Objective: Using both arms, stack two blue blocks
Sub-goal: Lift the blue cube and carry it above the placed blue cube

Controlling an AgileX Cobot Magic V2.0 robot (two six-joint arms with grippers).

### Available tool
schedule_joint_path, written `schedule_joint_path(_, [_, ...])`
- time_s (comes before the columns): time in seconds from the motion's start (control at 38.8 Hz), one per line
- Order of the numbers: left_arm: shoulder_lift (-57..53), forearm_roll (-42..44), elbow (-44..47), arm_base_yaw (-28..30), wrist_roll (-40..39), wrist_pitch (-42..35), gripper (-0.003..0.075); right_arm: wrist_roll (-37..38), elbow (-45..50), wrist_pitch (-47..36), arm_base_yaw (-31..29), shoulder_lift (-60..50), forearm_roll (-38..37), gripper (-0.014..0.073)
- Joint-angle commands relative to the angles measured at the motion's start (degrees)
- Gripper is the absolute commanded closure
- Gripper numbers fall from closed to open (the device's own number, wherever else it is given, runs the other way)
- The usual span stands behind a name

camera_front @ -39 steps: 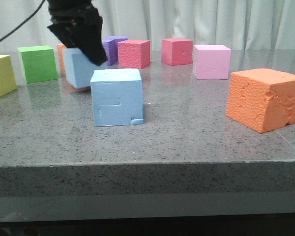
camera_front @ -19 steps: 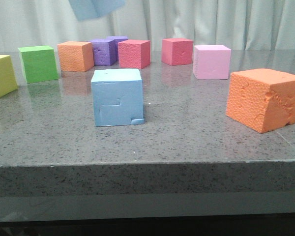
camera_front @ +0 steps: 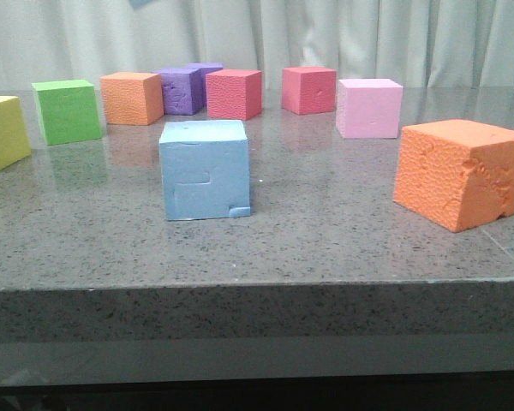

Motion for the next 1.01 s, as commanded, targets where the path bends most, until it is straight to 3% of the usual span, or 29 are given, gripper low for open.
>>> schedule_joint_path(0.0, [-2.95, -1.53, 2.09, -1.93, -0.65, 0.57, 0.0376, -0.40, -1.33, -4.45, -0.43, 0.36, -1.60, 0.0654])
schedule_joint_path(0.23, [-2.95, 0.39, 5.34, -5.66, -0.65, 0.57, 0.0358, -0.40, -1.33, -4.45, -0.43, 0.36, -1.60, 0.0654])
schedule_joint_path(0.52, [-2.60, 10.37, 5.34, -11.76, -0.78, 0.57, 0.0308, -0.40, -1.33, -4.40, -0.43, 0.36, -1.60, 0.0654])
schedule_joint_path(0.98, [1.32, 10.91, 5.34, -12.15, -0.91, 0.57, 0.0308, -0.40, -1.33, -4.40, -0.43, 0.36, -1.55, 0.0654])
